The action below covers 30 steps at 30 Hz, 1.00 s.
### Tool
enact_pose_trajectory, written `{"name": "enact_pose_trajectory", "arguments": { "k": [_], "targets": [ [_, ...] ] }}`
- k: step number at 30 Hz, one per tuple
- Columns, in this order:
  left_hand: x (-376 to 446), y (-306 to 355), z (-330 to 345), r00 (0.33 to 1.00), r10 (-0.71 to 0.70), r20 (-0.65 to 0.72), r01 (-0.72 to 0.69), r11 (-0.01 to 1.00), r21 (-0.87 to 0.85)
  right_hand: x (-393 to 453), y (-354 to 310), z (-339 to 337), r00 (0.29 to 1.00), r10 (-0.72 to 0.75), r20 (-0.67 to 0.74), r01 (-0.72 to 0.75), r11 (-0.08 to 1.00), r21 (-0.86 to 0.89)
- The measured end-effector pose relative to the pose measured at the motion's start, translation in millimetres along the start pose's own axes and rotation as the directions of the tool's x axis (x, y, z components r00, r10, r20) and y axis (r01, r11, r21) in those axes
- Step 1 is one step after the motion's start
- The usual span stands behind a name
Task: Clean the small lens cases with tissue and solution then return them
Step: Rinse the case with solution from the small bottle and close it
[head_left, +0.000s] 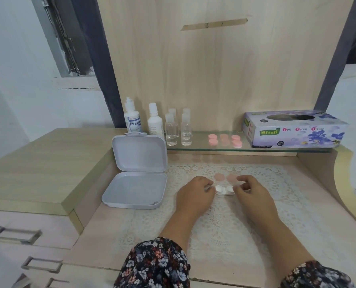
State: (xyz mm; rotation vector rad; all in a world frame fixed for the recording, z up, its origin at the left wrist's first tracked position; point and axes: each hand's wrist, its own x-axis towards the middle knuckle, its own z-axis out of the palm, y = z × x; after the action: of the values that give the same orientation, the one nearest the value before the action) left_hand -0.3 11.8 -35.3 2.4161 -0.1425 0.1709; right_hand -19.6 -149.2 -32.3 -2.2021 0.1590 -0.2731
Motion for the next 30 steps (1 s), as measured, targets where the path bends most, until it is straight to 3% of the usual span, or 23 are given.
{"name": "enact_pose_trajectory", "arguments": {
  "k": [7, 15, 20, 26, 30],
  "targets": [
    [-3.2, 4.2, -5.7, 0.998, -0.067, -0.004, 0.066, 0.992, -0.105, 6.2, -11.6, -9.0, 0.993, 0.091, 0.078, -0.095, 0.995, 0.038],
    [-4.7, 5.9, -20.5, 0.999, -0.044, 0.012, 0.046, 0.965, -0.258, 5.9, -39.0, -12.4, 0.999, -0.019, 0.032, 0.016, 0.996, 0.087],
    [1.5, 18.4, -61.6, 0.971, 0.017, -0.238, -0.093, 0.946, -0.311, 10.1, -79.0, -1.1, 0.992, -0.123, 0.034, 0.118, 0.985, 0.123],
    [23.0, 31.3, -129.2, 0.805, 0.034, -0.592, -0.225, 0.941, -0.251, 21.3, -127.6, 10.1, 0.971, -0.236, 0.036, 0.226, 0.957, 0.181],
    [43.9, 23.4, -164.5, 0.715, -0.023, -0.699, -0.142, 0.974, -0.177, 28.3, -146.8, 11.2, 0.957, -0.288, 0.035, 0.275, 0.939, 0.206]
  ]
}}
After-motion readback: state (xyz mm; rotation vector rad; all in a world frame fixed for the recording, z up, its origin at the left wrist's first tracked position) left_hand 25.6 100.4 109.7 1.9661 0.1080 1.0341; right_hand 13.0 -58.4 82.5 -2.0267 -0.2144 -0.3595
